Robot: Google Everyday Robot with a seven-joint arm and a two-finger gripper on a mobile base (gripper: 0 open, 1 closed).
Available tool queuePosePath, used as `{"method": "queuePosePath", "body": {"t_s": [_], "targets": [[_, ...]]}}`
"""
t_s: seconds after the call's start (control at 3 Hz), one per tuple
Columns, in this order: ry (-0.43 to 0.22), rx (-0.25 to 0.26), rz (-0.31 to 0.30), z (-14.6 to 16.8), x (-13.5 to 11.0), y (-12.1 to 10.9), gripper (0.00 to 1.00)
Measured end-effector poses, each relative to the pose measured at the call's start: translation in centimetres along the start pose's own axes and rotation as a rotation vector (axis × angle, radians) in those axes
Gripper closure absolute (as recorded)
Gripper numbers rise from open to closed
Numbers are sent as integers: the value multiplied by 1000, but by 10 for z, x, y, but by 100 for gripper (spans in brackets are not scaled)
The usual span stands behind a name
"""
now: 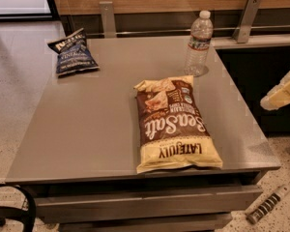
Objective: Move water bottle near blue chip bag
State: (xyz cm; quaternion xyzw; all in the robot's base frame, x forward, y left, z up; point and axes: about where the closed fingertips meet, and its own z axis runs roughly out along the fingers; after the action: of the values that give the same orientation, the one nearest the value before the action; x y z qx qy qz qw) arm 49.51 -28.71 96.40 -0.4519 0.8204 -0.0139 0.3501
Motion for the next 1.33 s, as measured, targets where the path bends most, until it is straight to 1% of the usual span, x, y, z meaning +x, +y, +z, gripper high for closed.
{"method": "queuePosePath", "body": {"t_s": [0.33,0.67,1.0,1.33], "targets": [[-131,109,68,8,-9,-44,0],[-266,147,129,14,-17,-81,0],[-480,103,192,27,-46,-119,0],[-483,98,194,30,-48,-119,0]]}}
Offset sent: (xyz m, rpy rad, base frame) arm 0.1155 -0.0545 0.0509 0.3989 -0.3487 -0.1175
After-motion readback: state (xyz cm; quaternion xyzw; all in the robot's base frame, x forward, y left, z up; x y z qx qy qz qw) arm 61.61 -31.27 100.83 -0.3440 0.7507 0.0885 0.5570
